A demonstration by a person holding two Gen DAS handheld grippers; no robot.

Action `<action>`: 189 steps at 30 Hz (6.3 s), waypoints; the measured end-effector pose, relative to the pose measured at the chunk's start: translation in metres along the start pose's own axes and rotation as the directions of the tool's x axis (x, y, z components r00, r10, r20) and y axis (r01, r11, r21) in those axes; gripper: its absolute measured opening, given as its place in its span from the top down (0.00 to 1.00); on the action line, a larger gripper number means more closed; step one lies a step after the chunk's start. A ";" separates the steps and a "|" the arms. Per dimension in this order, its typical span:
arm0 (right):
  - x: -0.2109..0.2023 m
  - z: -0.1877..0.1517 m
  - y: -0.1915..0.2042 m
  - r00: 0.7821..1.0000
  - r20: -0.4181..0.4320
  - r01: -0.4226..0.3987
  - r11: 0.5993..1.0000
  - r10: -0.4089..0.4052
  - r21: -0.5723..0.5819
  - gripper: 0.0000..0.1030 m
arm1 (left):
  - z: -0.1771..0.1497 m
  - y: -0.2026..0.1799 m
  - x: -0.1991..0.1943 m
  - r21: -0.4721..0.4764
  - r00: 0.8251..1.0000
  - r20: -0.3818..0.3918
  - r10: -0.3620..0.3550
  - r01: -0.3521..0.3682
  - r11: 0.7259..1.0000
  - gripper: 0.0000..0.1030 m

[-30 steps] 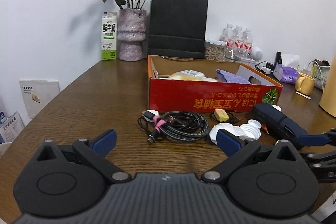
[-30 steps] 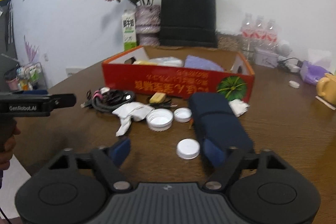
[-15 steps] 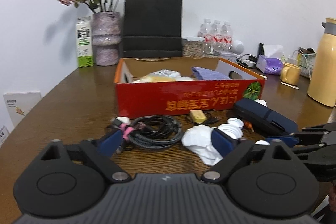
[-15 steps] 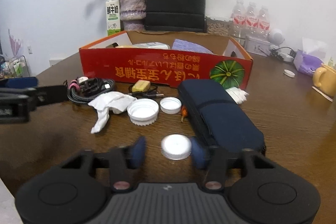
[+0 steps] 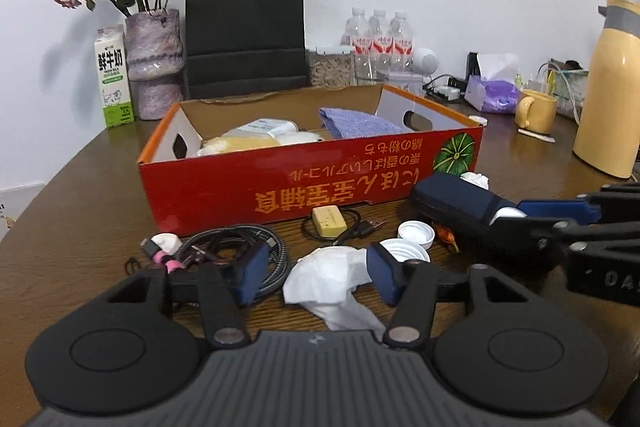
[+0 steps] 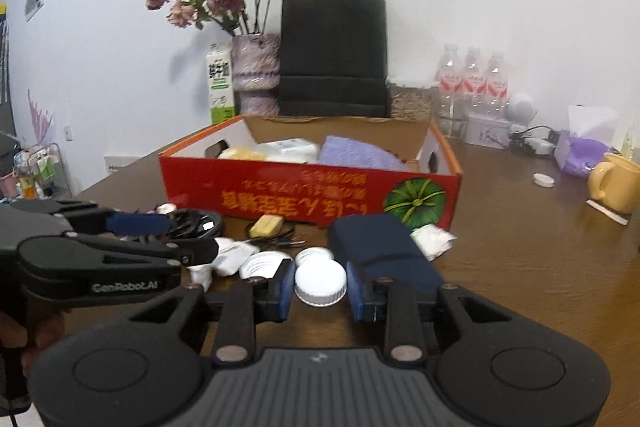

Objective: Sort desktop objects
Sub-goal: 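Grasp the white bottle cap with the right tool while the left tool grasps the white tissue, then carry cap and tissue over the box and open both tools, then move both tools back toward the navy pouch and black cable, then grasp the black cable with the left tool while the right tool grasps the navy pouch, then carry cable and navy pouch into the box and open both tools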

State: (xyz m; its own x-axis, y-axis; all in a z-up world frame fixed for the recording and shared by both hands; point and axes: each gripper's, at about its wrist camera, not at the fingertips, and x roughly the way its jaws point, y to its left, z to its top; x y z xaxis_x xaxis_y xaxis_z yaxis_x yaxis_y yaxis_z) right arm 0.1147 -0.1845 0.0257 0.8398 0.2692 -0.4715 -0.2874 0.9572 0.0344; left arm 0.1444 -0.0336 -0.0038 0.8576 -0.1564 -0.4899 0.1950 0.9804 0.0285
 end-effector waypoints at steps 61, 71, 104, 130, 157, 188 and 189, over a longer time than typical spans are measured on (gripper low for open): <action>0.148 0.131 -0.062 0.995 0.095 0.034 0.997 -0.041 0.076 0.74 | 0.111 0.091 0.093 -0.171 0.980 0.117 0.158 -0.137 0.976 0.82; 0.172 0.104 -0.068 0.999 0.016 0.044 0.997 -0.045 0.058 0.73 | 0.096 0.085 0.115 -0.114 0.984 0.070 0.164 -0.155 0.981 0.73; 0.122 0.097 -0.045 0.993 0.120 0.020 0.999 -0.016 -0.037 0.00 | 0.092 0.065 0.032 -0.122 0.954 0.233 0.187 -0.162 0.979 0.00; 0.025 0.017 -0.047 1.000 -0.029 0.009 1.000 -0.010 -0.018 0.00 | -0.009 0.074 -0.052 -0.198 0.971 0.028 0.238 -0.228 0.954 0.00; 0.071 0.009 -0.050 0.989 -0.147 0.010 1.000 -0.013 -0.021 0.00 | 0.015 0.039 0.005 -0.056 0.988 -0.015 0.153 -0.153 0.987 0.24; 0.073 0.012 -0.056 0.985 -0.152 -0.071 0.996 0.078 0.048 0.38 | 0.018 0.048 0.030 -0.100 0.991 -0.088 0.104 -0.113 0.989 0.51; 0.071 0.012 -0.056 0.986 -0.147 -0.069 0.996 0.076 0.050 0.38 | 0.018 0.048 0.028 -0.101 0.991 -0.082 0.106 -0.114 0.988 0.51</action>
State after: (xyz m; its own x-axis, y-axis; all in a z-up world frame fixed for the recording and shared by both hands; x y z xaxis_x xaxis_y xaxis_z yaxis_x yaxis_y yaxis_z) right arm 0.1963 -0.2176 0.0010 0.7387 0.3224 -0.5919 -0.3213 0.9404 0.1113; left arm 0.1866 0.0073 -0.0006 0.8316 -0.0412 -0.5539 0.0468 0.9989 -0.0041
